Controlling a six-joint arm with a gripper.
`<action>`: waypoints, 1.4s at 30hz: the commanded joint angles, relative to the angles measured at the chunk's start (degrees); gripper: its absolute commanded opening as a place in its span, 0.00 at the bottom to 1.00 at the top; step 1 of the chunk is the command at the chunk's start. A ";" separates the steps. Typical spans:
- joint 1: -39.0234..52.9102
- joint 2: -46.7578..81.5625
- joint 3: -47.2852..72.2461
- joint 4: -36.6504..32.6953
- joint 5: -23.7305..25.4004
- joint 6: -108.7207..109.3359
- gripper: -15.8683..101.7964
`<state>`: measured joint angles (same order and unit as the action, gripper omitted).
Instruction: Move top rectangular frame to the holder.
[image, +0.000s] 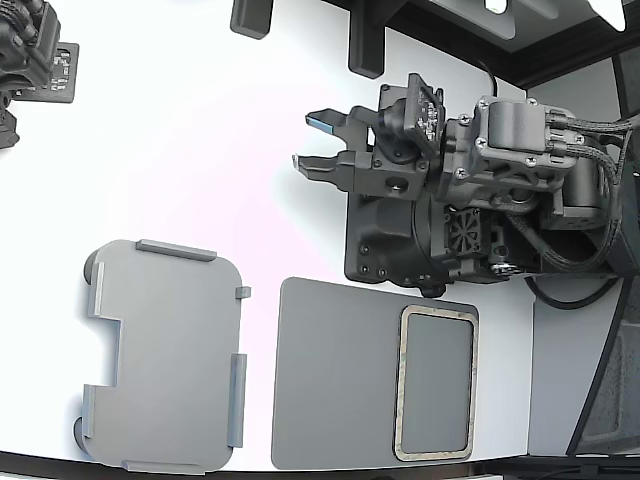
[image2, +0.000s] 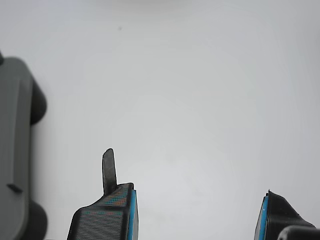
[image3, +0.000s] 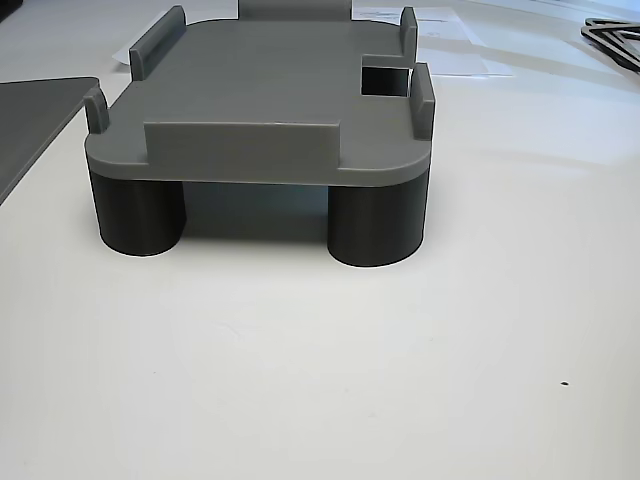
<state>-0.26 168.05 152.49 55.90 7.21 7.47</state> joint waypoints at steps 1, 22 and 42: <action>-0.62 -5.71 -6.50 -14.77 -2.20 -6.42 0.91; 14.59 -21.01 -24.96 3.43 -0.62 -6.59 0.99; 52.21 -44.82 -39.46 19.51 -3.87 -3.60 0.98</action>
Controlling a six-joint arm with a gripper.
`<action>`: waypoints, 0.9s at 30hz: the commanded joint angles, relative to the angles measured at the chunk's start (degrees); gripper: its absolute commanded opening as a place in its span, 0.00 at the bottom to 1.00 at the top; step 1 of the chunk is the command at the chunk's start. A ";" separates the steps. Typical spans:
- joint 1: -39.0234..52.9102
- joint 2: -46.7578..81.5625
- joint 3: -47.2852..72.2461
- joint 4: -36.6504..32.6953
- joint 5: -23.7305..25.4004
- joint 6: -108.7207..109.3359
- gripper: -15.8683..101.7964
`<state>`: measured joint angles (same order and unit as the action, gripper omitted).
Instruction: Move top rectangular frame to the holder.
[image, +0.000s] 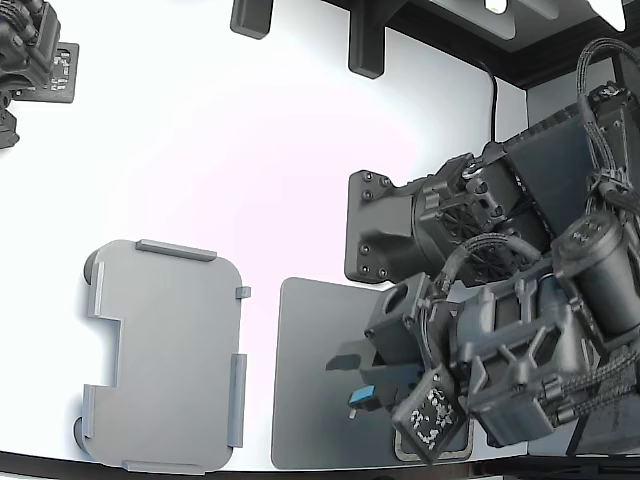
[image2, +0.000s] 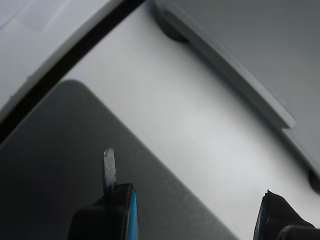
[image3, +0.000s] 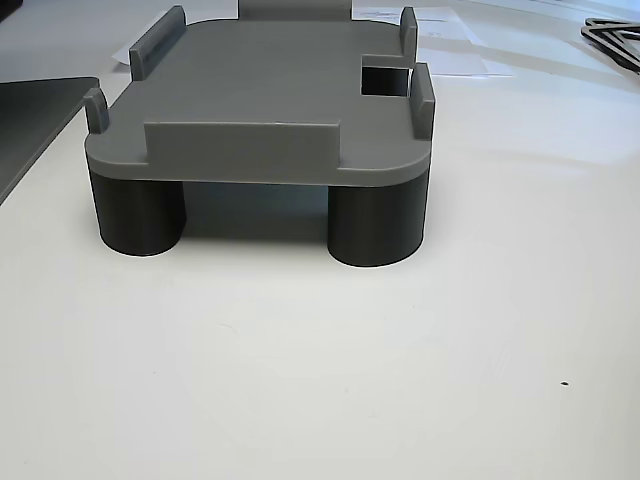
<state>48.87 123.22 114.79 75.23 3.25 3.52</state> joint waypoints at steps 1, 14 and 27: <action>4.48 -0.79 -1.93 0.62 0.09 0.44 0.97; 17.93 -9.67 -5.62 7.38 -1.14 1.76 0.98; 29.62 -13.54 -9.84 10.55 0.53 0.53 0.98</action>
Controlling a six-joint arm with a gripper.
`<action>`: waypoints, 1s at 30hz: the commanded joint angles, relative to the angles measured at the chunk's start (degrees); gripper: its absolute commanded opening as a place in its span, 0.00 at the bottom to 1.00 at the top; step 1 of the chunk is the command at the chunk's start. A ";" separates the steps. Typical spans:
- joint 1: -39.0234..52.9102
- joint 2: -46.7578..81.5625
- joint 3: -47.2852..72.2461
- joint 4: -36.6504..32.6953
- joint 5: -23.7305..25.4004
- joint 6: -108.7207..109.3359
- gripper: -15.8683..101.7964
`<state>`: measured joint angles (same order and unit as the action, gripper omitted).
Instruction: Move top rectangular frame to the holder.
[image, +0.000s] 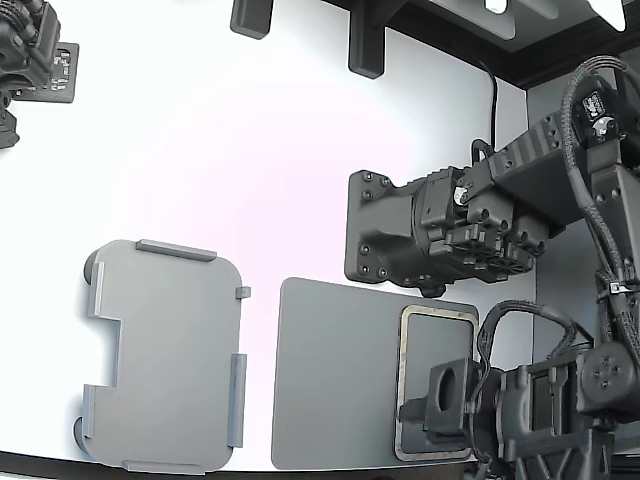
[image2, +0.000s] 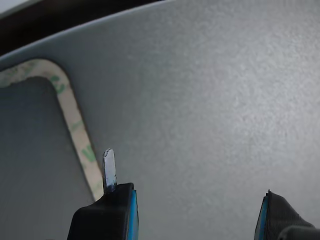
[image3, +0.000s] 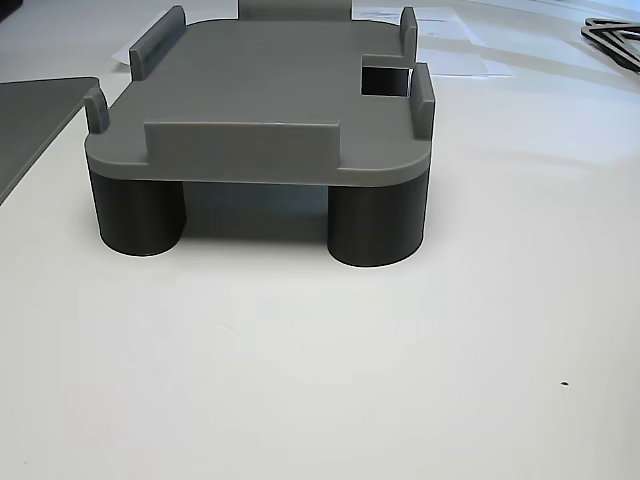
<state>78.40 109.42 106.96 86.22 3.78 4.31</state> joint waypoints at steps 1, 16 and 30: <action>0.97 -0.44 -2.37 -0.44 0.44 0.00 0.98; 4.04 -7.56 -5.36 -1.67 -3.16 2.64 0.92; 2.11 -12.66 -3.96 -7.47 -8.61 1.23 0.89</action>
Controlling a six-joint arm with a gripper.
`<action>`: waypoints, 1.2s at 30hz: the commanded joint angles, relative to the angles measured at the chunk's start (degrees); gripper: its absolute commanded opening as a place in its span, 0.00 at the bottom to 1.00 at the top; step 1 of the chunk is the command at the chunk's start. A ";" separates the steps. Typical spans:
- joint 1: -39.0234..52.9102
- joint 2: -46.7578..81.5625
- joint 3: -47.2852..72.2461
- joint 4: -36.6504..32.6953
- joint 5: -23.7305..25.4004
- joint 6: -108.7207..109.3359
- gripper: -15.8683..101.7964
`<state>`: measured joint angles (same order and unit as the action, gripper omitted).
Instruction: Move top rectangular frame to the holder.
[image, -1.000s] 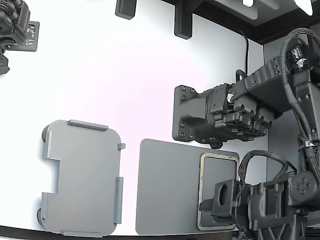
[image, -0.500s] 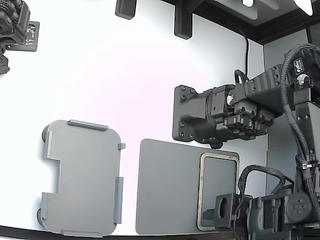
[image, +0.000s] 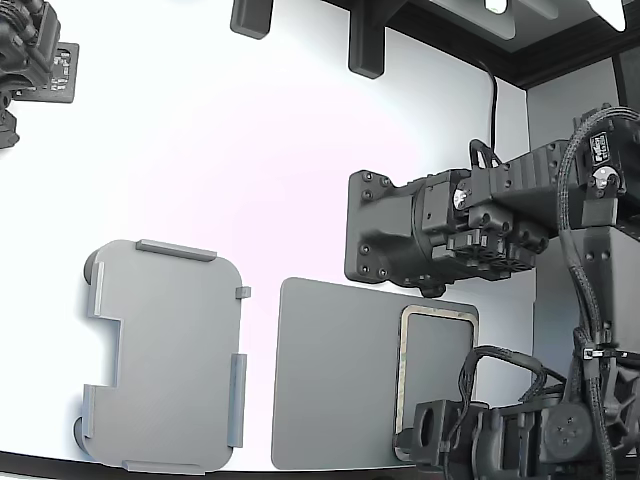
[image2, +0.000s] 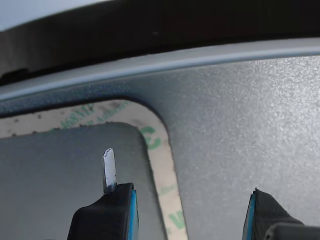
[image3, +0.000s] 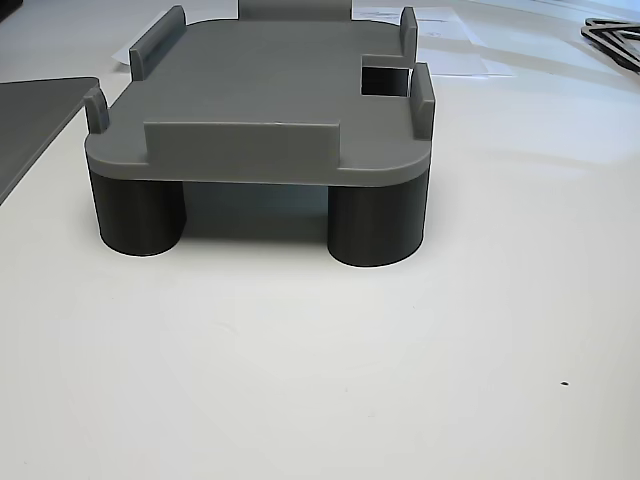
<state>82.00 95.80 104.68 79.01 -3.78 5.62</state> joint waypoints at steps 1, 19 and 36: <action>-1.76 0.88 -1.67 -0.09 -1.58 -0.53 0.89; -2.55 1.58 6.24 -4.83 -4.13 -4.13 0.84; -0.79 2.37 9.49 -5.89 -3.34 -2.81 0.73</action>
<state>81.83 97.03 115.66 72.95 -7.21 2.72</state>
